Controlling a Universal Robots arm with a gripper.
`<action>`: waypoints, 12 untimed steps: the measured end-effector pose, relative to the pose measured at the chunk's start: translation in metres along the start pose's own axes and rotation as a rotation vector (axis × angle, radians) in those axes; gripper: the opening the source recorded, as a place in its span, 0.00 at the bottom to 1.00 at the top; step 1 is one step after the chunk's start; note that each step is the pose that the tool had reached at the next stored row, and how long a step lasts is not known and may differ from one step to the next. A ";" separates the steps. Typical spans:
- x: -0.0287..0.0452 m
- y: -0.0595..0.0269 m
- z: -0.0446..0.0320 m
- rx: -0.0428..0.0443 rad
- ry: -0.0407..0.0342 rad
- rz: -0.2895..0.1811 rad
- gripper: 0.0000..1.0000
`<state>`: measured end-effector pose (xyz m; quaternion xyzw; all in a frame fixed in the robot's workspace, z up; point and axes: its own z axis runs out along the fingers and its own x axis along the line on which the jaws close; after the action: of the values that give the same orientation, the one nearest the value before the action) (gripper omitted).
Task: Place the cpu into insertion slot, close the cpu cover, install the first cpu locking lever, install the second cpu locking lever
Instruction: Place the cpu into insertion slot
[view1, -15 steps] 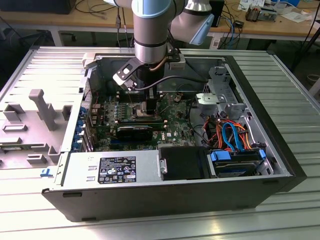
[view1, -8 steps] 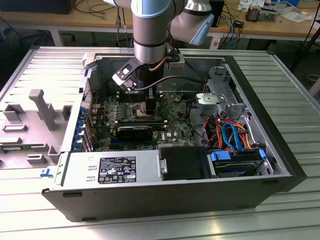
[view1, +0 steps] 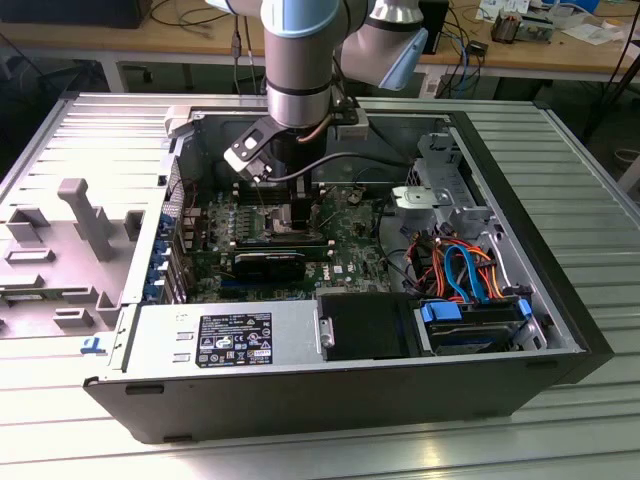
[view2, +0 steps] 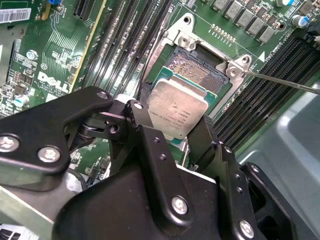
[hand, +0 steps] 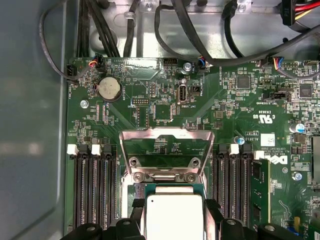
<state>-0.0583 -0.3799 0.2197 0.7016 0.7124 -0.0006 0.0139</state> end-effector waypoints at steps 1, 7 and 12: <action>0.0000 0.0000 0.0002 -0.0001 0.0000 0.000 0.54; 0.0000 -0.0004 0.0012 0.0001 0.0000 0.000 0.54; 0.0001 -0.0009 0.0027 0.0000 0.0000 0.000 0.54</action>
<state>-0.0592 -0.3799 0.2169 0.7016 0.7124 -0.0006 0.0138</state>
